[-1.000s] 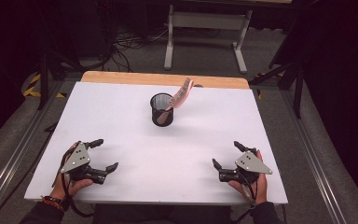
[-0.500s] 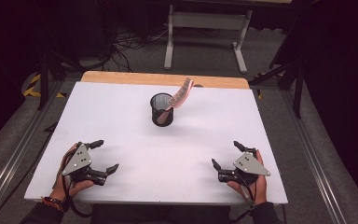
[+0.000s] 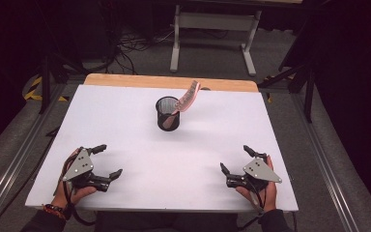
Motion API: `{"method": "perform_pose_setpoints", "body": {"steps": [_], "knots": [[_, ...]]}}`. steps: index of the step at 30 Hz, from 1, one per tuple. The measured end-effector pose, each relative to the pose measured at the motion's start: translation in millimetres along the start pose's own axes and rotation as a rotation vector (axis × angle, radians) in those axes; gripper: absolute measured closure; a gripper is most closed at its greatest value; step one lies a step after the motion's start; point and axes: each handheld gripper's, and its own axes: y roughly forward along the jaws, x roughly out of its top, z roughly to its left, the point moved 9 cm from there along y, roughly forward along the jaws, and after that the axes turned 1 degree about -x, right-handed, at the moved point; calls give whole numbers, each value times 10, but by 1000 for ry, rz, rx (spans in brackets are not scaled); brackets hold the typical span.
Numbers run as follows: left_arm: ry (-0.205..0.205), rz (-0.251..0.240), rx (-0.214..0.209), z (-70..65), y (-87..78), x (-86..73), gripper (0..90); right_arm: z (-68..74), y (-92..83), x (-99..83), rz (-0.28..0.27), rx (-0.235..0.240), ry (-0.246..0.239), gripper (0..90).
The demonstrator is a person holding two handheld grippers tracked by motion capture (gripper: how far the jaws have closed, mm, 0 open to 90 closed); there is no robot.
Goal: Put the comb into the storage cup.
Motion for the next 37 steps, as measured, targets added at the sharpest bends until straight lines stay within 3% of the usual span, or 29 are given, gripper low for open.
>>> {"method": "perform_pose_setpoints", "body": {"steps": [14, 19, 24, 31, 37], "knots": [[10, 9, -12, -16, 22, -14, 41, 49, 17, 8, -1, 15, -9, 50], [-8, 9, -13, -3, 40, -16, 43, 57, 40, -11, 7, 17, -9, 50], [7, 20, -13, 20, 59, -23, 42, 91, 47, -44, 23, 32, -42, 56], [7, 20, -12, 21, 59, -29, 44, 55, 69, -37, 10, 32, -12, 46], [-10, 16, 5, 46, 29, -33, 43, -50, 72, -67, 16, 3, 38, 46]]}}
